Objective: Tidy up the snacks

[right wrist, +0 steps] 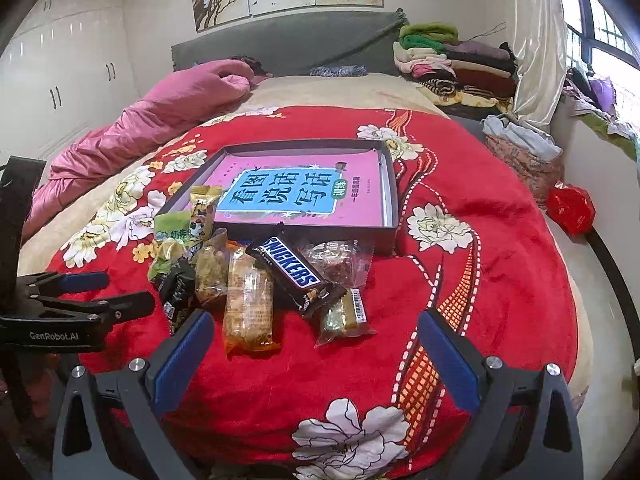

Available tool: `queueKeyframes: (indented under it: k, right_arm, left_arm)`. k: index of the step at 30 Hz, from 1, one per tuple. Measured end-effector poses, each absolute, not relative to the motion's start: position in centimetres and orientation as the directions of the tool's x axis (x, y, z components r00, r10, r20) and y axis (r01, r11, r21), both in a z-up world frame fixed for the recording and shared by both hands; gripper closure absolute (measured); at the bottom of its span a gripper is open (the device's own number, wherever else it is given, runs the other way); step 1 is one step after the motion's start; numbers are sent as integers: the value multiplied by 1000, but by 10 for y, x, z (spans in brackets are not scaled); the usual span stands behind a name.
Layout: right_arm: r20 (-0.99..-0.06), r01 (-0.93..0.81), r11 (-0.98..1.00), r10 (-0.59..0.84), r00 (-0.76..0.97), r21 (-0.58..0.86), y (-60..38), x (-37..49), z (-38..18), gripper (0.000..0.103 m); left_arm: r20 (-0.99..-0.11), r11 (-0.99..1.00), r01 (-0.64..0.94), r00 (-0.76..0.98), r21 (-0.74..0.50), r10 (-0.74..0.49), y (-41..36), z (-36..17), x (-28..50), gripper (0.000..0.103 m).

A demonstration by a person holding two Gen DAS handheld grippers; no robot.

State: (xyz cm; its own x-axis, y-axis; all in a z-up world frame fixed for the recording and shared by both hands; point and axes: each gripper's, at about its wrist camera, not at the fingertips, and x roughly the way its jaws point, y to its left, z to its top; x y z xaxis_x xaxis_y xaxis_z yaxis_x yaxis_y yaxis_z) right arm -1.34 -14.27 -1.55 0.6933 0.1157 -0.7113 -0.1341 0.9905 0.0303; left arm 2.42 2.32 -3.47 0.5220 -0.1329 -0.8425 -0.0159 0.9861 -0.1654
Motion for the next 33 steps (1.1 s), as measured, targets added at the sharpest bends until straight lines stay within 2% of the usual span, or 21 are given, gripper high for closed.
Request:
queueKeyframes:
  k: [9,14,22,24,31,33]
  right_arm:
    - [-726,-181,983,99,681,-36,-138,16,-29,1]
    - [-735,-223,974,117,668,-49,-137,26,-37,6]
    - [-742,-223,974,125,658,-34,-142,37,-43,15]
    - [-742,-231,971,112,661,-59,-140,39,-45,20]
    - [-740,-305,939,92,666,-158,-121,46,-53,25]
    - [-750,-326,929,89,656,-174,-117,50,-59,34]
  left_arm:
    - [-834,976,52,512,-211,-207,20,-43,35,36]
    - [-841,975,65,495,-214,-218,22,-49,40,50]
    - [-846,968,123,470,-220,-252,16,-55,47,52]
    - [-845,966,128,468,-225,-259,15,-56,49,53]
    - [-857,970,137,455,-202,-243,12,-62,58,53]
    - [-859,971,145,454,-192,-238,10,-63,60,53]
